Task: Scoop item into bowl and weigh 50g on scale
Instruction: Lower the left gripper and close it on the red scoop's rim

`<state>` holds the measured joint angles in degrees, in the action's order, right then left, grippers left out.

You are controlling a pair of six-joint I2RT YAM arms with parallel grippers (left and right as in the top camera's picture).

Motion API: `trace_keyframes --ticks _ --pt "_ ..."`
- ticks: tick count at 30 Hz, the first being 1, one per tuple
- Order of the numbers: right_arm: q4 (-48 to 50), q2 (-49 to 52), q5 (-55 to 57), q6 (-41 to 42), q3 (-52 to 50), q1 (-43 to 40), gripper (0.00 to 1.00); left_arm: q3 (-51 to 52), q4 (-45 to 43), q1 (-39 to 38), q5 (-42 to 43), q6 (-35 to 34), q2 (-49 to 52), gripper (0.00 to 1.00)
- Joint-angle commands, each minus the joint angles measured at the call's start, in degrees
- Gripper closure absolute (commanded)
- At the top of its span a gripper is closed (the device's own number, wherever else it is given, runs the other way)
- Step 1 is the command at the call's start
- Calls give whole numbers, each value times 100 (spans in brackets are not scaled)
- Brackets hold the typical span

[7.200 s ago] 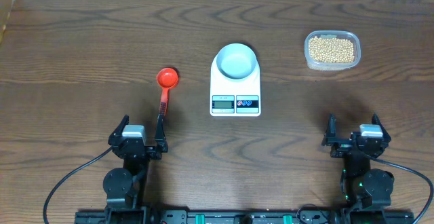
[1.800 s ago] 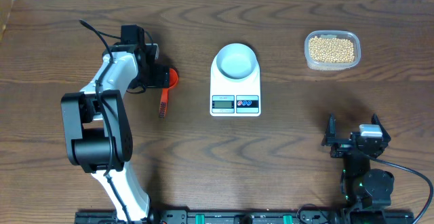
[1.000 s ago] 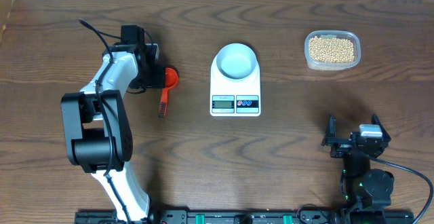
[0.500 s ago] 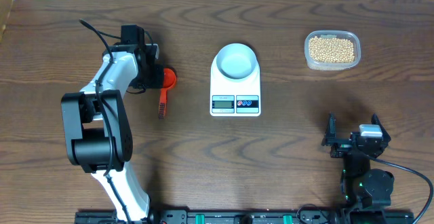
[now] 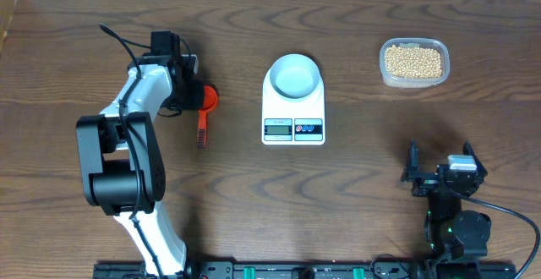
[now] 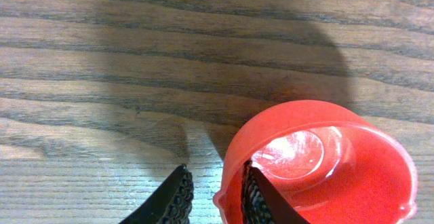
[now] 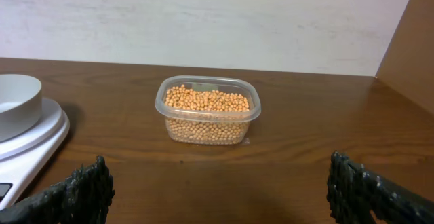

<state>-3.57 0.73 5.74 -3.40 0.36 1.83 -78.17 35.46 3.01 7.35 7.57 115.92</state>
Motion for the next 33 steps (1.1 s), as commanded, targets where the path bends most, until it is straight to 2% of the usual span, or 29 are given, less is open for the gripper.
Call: trace_keyframes --ticks 1,10,15,33 --pt "-24 -11 -26 -52 -4 -28 1 90 -2 9 -31 31 17 75" --pt "-24 -11 -26 -52 -4 -28 1 90 -2 9 -31 28 17 81" --pt "-24 -11 -26 -52 -4 -28 1 90 -2 9 -31 28 17 92" --pt "-24 -11 -26 -52 -4 -28 1 11 116 9 -31 -227 -22 92"
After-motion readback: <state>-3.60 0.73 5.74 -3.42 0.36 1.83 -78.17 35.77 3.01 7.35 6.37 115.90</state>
